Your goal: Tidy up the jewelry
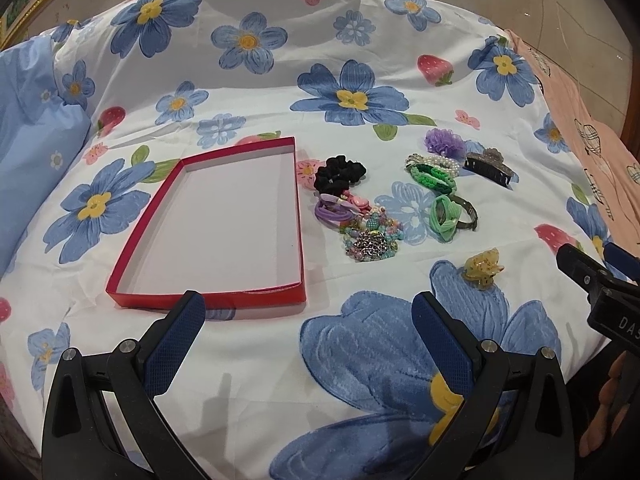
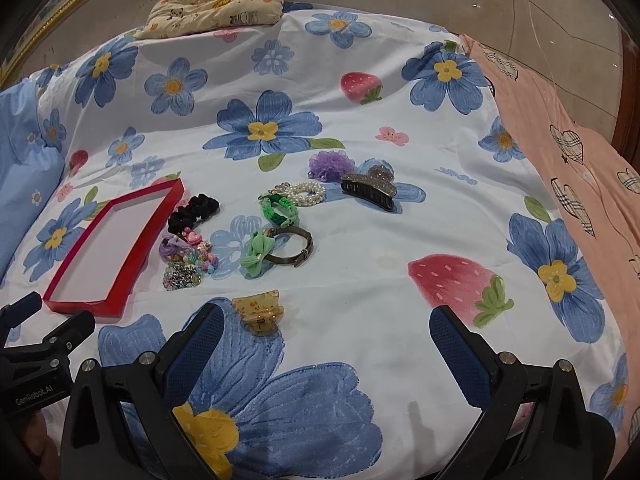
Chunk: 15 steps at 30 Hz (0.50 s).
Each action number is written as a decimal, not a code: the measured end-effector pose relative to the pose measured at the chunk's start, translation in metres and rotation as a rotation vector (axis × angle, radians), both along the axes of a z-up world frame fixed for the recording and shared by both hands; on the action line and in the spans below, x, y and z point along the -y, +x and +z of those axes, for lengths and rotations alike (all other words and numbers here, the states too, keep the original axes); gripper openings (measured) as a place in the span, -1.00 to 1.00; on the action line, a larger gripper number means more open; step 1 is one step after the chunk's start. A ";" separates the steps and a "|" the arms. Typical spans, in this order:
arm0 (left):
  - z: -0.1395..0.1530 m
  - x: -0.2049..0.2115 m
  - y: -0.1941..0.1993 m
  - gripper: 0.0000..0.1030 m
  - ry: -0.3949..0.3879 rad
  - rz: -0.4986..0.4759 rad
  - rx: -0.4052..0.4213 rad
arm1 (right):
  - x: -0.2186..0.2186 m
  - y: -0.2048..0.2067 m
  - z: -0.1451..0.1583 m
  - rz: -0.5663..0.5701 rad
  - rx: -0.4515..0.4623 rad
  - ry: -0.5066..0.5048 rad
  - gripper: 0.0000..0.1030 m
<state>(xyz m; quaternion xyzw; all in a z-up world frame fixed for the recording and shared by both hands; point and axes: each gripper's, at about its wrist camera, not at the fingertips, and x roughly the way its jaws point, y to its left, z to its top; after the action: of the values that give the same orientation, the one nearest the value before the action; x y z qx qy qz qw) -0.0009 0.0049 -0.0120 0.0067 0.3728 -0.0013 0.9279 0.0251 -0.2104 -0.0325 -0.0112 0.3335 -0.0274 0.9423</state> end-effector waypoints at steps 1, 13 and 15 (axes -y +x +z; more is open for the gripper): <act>0.000 0.000 0.000 1.00 -0.001 0.000 0.001 | 0.001 0.000 0.001 0.001 0.001 0.004 1.00; 0.009 0.003 -0.006 1.00 0.021 0.005 0.045 | 0.002 -0.003 0.006 0.016 0.035 0.035 1.00; 0.010 0.003 -0.006 1.00 0.019 0.004 0.047 | 0.003 -0.003 0.006 0.018 0.035 0.037 1.00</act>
<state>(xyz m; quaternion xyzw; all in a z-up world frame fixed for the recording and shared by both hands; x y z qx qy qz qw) -0.0066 0.0017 -0.0021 0.0151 0.3510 0.0042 0.9362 0.0218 -0.2133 -0.0265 0.0039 0.3171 -0.0131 0.9483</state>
